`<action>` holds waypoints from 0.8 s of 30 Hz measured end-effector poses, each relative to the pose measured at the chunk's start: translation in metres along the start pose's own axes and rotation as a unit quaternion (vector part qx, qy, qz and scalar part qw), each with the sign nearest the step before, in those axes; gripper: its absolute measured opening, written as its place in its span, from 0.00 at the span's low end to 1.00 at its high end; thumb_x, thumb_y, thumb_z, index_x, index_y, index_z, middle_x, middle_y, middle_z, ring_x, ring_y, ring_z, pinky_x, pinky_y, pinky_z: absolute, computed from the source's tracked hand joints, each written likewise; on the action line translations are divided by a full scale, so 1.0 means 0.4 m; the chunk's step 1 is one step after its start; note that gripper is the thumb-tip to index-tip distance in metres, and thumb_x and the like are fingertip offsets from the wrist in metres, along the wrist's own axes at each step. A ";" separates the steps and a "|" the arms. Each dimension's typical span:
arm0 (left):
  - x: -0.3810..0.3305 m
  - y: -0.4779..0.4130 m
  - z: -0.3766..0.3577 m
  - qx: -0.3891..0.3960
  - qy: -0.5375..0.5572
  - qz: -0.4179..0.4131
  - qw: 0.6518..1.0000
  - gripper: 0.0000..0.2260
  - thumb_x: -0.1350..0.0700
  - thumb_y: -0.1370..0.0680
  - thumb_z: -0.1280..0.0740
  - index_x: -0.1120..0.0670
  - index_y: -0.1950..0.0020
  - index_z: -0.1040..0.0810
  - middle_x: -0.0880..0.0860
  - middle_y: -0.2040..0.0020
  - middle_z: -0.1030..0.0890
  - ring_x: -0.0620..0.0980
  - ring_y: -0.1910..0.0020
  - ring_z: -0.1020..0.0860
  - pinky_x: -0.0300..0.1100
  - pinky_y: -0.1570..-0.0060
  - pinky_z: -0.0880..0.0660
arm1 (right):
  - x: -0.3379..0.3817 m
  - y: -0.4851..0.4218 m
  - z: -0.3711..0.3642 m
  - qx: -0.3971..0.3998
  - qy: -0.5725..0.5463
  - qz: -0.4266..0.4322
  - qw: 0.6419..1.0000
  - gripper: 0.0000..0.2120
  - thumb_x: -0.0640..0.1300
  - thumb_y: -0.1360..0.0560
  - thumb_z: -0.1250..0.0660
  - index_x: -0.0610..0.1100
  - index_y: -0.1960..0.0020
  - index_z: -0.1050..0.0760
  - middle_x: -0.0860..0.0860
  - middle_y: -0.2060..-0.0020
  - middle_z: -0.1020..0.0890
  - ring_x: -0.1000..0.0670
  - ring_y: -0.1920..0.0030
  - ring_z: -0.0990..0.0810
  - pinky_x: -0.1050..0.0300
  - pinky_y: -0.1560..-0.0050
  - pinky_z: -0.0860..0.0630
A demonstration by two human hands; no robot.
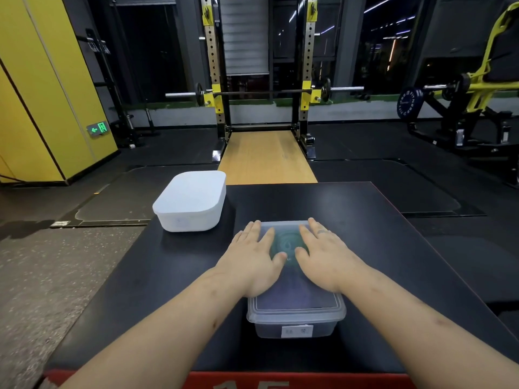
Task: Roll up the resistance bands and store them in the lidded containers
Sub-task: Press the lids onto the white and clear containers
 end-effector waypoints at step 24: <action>0.001 -0.038 0.035 0.007 0.070 -0.050 0.996 0.27 0.44 0.14 0.49 0.49 0.16 0.49 0.51 0.16 0.58 0.46 0.18 0.61 0.44 0.21 0.60 | 0.008 -0.041 0.018 0.006 -0.054 0.056 0.997 0.30 0.47 0.15 0.51 0.53 0.15 0.55 0.49 0.15 0.55 0.52 0.17 0.61 0.50 0.18 0.60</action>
Point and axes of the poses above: each hand's wrist, its own y-axis away from the middle knuckle, its own z-axis out of the back of the hand, x = y × z, the point moved 5 cm from there along -y, towards the middle knuckle
